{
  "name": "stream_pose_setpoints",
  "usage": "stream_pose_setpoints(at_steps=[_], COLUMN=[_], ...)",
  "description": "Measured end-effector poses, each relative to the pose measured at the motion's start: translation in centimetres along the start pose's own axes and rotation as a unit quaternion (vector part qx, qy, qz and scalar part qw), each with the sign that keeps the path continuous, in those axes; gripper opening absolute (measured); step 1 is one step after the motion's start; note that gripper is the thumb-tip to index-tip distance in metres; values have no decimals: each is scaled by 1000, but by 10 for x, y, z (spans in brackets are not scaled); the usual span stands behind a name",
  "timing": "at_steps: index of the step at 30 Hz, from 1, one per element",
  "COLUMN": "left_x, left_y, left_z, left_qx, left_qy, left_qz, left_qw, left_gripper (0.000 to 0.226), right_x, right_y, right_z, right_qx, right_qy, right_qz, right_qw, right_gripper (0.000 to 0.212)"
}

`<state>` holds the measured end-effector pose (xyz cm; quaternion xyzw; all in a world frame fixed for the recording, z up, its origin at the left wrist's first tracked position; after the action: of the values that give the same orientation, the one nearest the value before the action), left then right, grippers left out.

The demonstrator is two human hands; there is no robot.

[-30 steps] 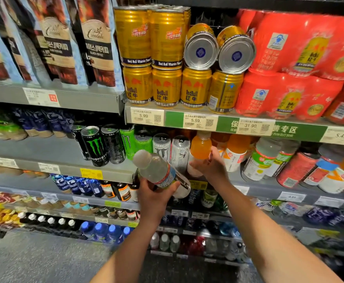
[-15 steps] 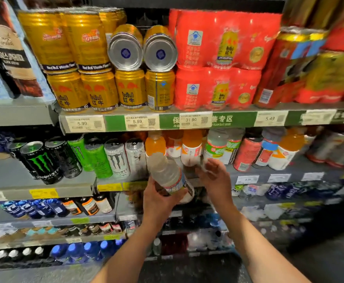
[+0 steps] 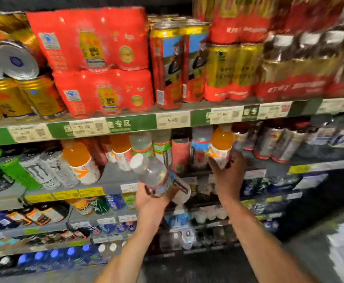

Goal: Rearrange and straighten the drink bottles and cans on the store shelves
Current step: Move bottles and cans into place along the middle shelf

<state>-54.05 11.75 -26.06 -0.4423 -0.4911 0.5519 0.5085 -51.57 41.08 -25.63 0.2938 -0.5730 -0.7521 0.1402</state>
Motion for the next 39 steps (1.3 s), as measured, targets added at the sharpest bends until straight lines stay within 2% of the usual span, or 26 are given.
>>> stream_pose_setpoints(at_steps=[2,4,5,9,15,19,24,28,31,34,39], left_x=[17,29,34,34,23,15,12,4,-2,-3,13], left_y=[-5,-11,-15,-20,-23,-20,-20,-17,-12,-6,7], left_z=[-8,-17,-21,-32,-38,-38,-38,-31,-28,-24,-17], left_qx=[6,11,16,33,27,21,7,-9,-23,-30,-46], left_qy=[-16,-28,-28,-51,-80,-89,-80,-70,-64,-47,-17], left_qz=[-7,-6,-1,19,15,5,-20,-21,-37,-67,-124], left_qw=[1000,1000,999,998,996,996,997,997,997,996,991], left_gripper=[59,59,59,58,54,53,52,53,56,60,60], right_x=[1,7,8,12,4,15,9,5,6,6,-6], right_y=[-8,-9,-7,-8,-4,-14,-5,1,-2,11,4], right_z=[23,35,37,41,43,47,40,35,37,34,19], right_qx=[6,-6,-20,-17,9,29,44,45,21,-21,30], right_qy=[31,65,64,34,-22,-1,-12,-30,-64,-50,-31], right_qz=[-11,-2,-12,-4,-5,-25,19,4,-64,-88,-80], right_qw=[999,998,998,999,1000,999,999,999,996,995,996], right_gripper=[71,60,56,75,66,55,35,44,55,33,35])
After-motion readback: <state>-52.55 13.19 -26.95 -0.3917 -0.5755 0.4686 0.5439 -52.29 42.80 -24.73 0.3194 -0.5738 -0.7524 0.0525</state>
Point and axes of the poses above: each hand's wrist, its own z-axis towards the middle knuckle, its own x-axis out of the palm, y = z × x, the point moved 10 cm from there along z, towards the middle knuckle, and after that the axes turned 8 degrees about x, right-handed, at the moved point
